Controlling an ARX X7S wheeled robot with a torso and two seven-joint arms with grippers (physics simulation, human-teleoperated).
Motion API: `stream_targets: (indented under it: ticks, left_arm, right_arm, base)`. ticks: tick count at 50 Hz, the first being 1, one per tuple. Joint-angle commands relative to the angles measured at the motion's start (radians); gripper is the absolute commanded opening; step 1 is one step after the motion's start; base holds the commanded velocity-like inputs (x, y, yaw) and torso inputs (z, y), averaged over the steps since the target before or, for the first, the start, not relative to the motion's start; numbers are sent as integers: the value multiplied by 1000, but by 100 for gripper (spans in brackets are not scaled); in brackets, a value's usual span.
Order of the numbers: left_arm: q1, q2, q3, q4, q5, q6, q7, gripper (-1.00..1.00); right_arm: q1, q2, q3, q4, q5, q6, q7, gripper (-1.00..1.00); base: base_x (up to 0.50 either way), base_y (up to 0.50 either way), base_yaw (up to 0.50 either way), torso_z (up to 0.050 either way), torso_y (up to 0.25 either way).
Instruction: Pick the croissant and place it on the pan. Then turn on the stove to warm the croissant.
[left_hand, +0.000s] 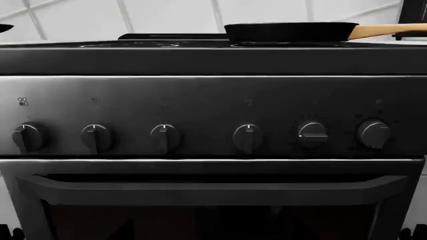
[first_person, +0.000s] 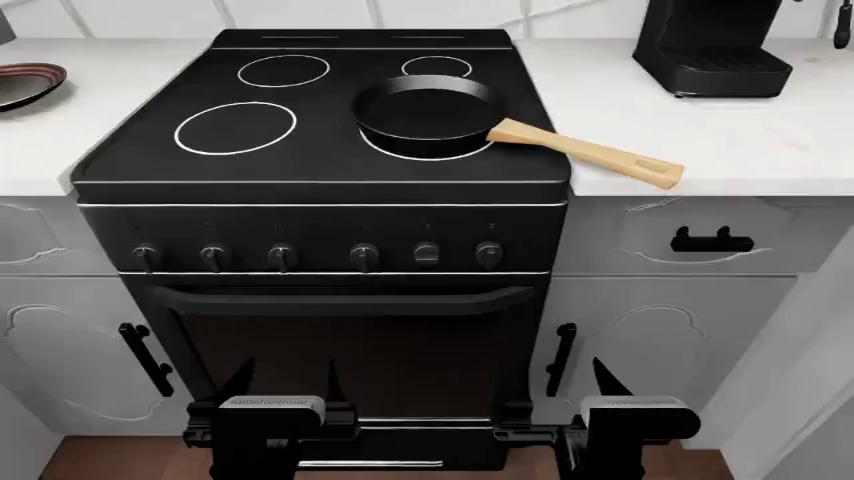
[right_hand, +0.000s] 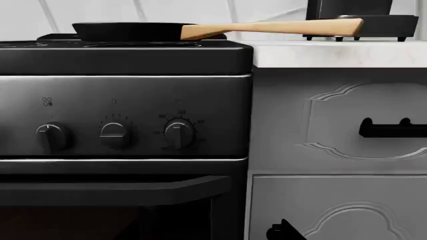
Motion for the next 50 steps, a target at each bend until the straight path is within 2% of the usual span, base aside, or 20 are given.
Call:
stream_targets:
  ticks: [1, 8, 50]
  left_arm:
    - [0, -16, 20, 3, -16, 0, -17, 100]
    - [-7, -37, 43, -2, -45, 2, -46, 100]
    - [-11, -91, 106, -16, -113, 3, -118, 100]
  right_arm:
    - [1, 15, -18, 1, 18, -5, 20, 100]
    - [8, 40, -52, 21, 31, -22, 44, 100]
    - [18, 98, -126, 32, 73, -34, 107, 100]
  base:
    - [0, 0, 0, 0, 0]
    - [0, 0, 0, 0, 0]
    - [0, 500, 0, 0, 0]
